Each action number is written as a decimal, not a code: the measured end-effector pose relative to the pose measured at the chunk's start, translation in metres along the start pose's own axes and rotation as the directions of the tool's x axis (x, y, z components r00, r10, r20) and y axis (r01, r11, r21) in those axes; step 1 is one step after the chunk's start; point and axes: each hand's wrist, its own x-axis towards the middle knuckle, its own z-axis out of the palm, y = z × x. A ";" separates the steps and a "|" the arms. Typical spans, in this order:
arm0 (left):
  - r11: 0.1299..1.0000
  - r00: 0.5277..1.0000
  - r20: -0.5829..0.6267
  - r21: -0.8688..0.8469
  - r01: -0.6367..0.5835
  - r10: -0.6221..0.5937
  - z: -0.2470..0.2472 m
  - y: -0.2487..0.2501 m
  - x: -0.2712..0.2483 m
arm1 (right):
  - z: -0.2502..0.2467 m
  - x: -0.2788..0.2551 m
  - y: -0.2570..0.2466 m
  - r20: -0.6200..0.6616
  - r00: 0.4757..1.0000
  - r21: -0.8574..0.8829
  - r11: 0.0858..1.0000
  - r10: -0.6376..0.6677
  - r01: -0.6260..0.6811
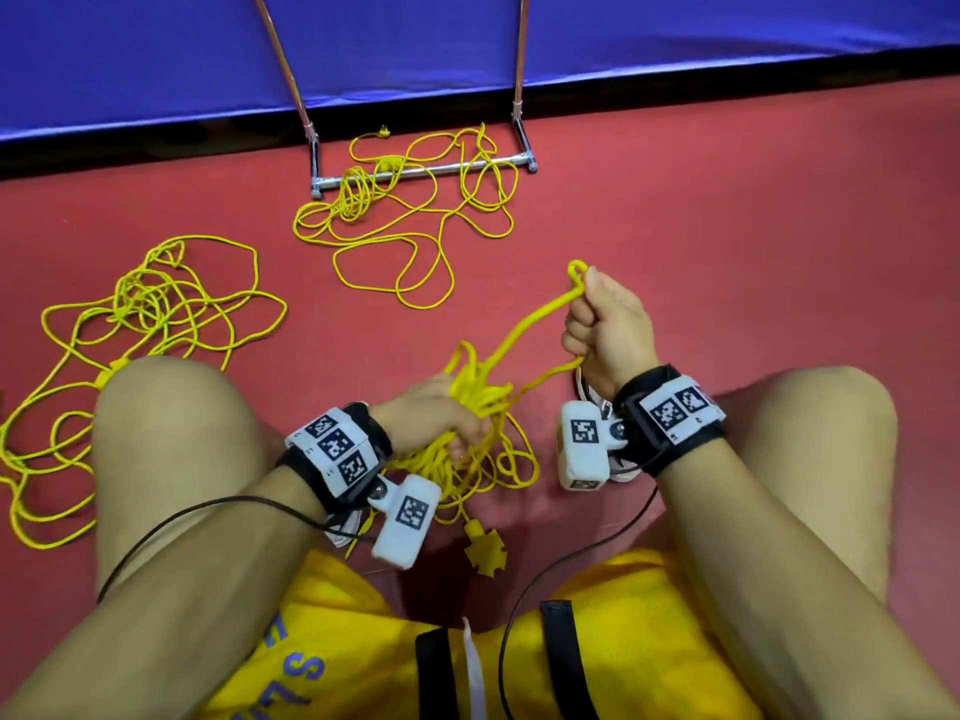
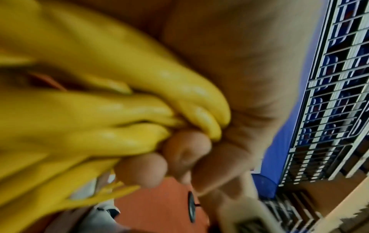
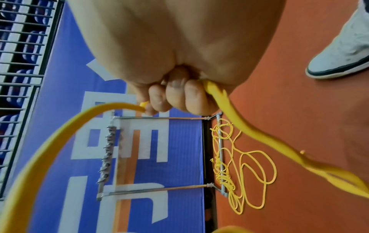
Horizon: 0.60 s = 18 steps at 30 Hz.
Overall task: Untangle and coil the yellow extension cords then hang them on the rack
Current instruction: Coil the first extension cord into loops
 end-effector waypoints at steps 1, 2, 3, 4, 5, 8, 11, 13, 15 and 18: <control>0.998 0.993 0.109 -0.047 -0.044 0.049 0.004 0.005 -0.004 | -0.004 0.004 0.003 -0.064 0.998 -0.012 1.000 0.006 -0.007; 0.989 0.979 0.182 -0.132 -0.072 0.096 0.007 0.009 -0.008 | -0.008 0.008 0.007 -0.126 0.992 -0.041 0.999 0.013 -0.018; 0.966 0.968 0.215 -0.246 -0.077 0.132 0.008 0.013 -0.012 | -0.014 0.012 0.012 -0.182 0.983 -0.085 0.996 0.020 -0.036; 0.924 0.964 0.219 -0.378 -0.056 0.148 0.007 0.016 -0.014 | -0.020 0.015 0.019 -0.222 0.975 -0.140 0.988 0.027 -0.060; 0.862 0.965 0.209 -0.506 -0.033 0.159 0.003 0.018 -0.016 | -0.025 0.017 0.026 -0.244 0.969 -0.204 0.975 0.033 -0.084; 0.587 0.929 0.236 -0.809 0.026 0.284 -0.018 0.023 -0.021 | -0.033 0.014 0.047 -0.166 0.983 -0.400 0.905 0.081 -0.142; 0.388 0.885 0.201 -0.921 0.024 0.420 -0.039 0.023 -0.023 | -0.032 0.005 0.061 0.005 0.983 -0.550 0.821 0.186 -0.152; 0.330 0.898 0.107 -0.943 -0.044 0.426 -0.047 0.022 -0.023 | -0.027 -0.001 0.064 0.093 0.970 -0.598 0.791 0.226 -0.127; 0.271 0.902 0.025 -0.957 -0.103 0.430 -0.055 0.021 -0.022 | -0.022 -0.005 0.062 0.137 0.948 -0.590 0.793 0.287 -0.155; 0.167 0.907 -0.092 -0.971 -0.174 0.410 -0.067 0.019 -0.020 | -0.017 -0.009 0.057 0.196 0.899 -0.538 0.809 0.391 -0.234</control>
